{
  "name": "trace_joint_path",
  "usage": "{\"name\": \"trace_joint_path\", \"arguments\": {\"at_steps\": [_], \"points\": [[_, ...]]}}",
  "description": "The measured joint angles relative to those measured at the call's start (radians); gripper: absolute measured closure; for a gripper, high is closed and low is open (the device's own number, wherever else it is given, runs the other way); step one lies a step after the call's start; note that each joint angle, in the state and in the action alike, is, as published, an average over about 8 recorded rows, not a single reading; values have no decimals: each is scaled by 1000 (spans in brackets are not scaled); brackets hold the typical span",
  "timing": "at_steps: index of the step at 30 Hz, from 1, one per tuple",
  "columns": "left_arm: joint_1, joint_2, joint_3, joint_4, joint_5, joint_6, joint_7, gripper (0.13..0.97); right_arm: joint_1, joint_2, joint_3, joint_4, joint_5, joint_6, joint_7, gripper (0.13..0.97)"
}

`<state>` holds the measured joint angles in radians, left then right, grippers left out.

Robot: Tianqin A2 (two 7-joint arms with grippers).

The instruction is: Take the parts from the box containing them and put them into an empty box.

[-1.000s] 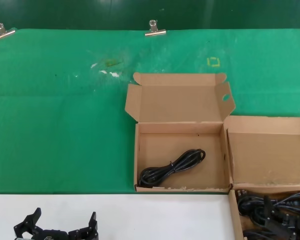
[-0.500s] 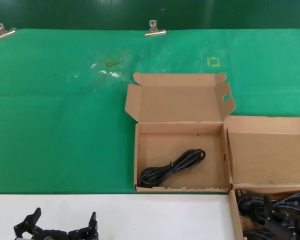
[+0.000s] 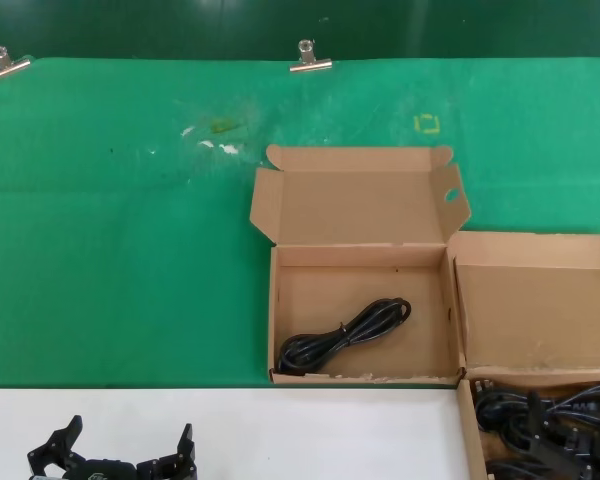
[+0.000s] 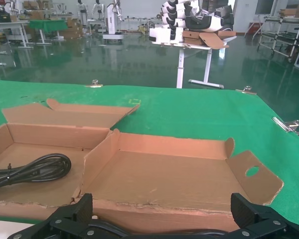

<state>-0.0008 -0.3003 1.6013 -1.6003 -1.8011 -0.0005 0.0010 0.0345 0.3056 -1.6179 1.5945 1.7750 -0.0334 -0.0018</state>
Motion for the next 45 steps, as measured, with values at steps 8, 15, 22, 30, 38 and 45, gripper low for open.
{"name": "trace_joint_path", "arguments": {"at_steps": [8, 15, 22, 30, 38, 45], "points": [[0, 0, 0, 0, 0, 0, 0, 132, 0, 0, 0, 0, 0, 0, 0, 129], [0, 0, 0, 0, 0, 0, 0, 132, 0, 0, 0, 0, 0, 0, 0, 129], [0, 0, 0, 0, 0, 0, 0, 132, 0, 0, 0, 0, 0, 0, 0, 129], [0, 0, 0, 0, 0, 0, 0, 132, 0, 0, 0, 0, 0, 0, 0, 129], [0, 0, 0, 0, 0, 0, 0, 132, 0, 0, 0, 0, 0, 0, 0, 129], [0, 0, 0, 0, 0, 0, 0, 132, 0, 0, 0, 0, 0, 0, 0, 129]]}}
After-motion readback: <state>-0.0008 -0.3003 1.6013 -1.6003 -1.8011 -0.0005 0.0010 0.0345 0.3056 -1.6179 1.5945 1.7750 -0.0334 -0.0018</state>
